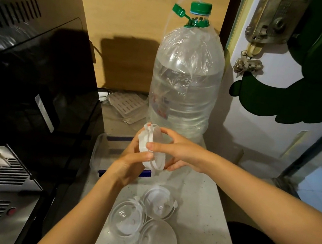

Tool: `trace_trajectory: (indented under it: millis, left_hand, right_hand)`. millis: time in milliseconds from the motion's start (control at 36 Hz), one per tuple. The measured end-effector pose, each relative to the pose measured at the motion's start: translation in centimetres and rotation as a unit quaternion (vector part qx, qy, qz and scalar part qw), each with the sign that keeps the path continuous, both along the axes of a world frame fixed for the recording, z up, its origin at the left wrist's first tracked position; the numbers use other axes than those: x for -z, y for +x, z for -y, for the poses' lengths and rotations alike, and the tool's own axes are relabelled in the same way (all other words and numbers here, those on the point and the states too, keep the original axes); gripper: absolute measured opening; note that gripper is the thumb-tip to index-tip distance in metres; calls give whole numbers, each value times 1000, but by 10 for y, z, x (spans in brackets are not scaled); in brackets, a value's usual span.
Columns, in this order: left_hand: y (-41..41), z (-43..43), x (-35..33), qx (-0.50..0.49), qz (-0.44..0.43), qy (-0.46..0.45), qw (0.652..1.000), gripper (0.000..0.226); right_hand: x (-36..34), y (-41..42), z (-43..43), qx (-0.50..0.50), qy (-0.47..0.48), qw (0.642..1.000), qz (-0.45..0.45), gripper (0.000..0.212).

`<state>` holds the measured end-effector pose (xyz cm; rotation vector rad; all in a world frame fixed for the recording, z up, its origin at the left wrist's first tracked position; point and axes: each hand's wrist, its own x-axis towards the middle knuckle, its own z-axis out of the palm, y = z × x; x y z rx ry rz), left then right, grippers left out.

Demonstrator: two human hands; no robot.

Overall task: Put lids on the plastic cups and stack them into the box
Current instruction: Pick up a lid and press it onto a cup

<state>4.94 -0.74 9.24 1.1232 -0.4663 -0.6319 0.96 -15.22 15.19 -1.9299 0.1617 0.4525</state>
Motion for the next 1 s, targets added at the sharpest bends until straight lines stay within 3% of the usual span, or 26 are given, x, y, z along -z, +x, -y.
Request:
trace_trajectory:
  millis: [167, 389, 583, 667, 861, 1000]
  left_hand:
    - [1, -1, 4, 7, 17, 6, 1000, 97]
    - [3, -7, 9, 11, 35, 44, 998, 110]
    - [-4, -18, 25, -2, 4, 40, 999, 96]
    - [-6, -28, 36, -16, -27, 37, 999, 100]
    - [-12, -54, 64, -35, -118, 35, 992, 100]
    - [-17, -65, 71, -54, -151, 41, 986, 118]
  right_hand:
    - [-3, 1, -6, -15, 0, 1000, -1, 72]
    - [-1, -1, -10, -36, 9, 999, -24, 75]
    - [17, 0, -7, -90, -3, 993, -77, 80]
    - [30, -1, 3, -88, -2, 992, -95, 84]
    - [84, -10, 14, -97, -212, 966, -109, 86]
    - [113, -15, -2, -127, -334, 929, -96, 91]
